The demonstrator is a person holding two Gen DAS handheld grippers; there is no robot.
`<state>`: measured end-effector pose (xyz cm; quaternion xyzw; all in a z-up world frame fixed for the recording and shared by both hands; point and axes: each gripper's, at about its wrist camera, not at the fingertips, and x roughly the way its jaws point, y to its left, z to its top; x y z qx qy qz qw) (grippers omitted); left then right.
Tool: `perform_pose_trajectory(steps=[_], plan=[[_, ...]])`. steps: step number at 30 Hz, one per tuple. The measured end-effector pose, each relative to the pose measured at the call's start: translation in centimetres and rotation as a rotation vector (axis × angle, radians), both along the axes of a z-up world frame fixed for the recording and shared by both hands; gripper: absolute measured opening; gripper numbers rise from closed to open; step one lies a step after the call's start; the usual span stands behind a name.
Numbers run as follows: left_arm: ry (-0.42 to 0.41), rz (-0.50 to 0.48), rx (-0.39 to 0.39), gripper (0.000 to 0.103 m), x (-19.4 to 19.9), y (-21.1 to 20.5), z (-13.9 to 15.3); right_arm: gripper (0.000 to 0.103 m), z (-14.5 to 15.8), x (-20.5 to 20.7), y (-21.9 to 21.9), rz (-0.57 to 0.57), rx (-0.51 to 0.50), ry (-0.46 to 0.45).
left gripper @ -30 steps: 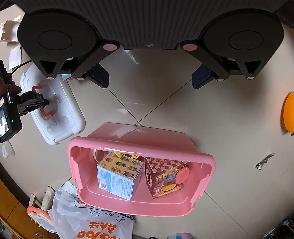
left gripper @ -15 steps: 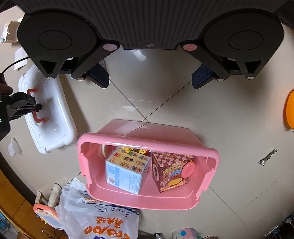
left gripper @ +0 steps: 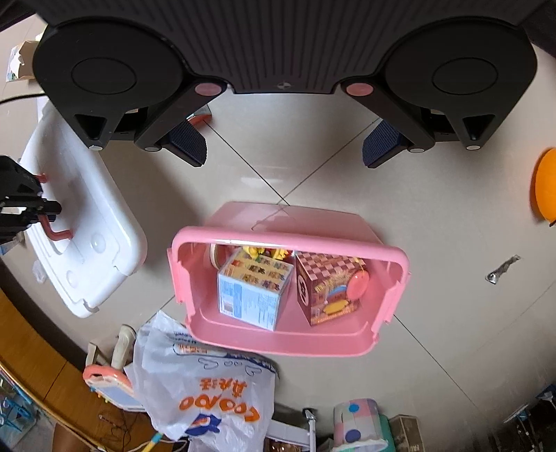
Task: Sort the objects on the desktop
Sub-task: 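Lift the white lid by its handle with the right gripper, then carry the lid over the pink bin with the right gripper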
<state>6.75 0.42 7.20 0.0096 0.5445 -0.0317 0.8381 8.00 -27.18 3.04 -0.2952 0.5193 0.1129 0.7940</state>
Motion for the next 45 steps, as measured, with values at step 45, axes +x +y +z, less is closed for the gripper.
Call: perform_pose_trajectory(steps=[45], plan=[[0.003,0.247,-0.087,0.099,1.1,9.6,0.7,0.007,3.7,3.6,23.3,0.666,-0.197,-0.095]])
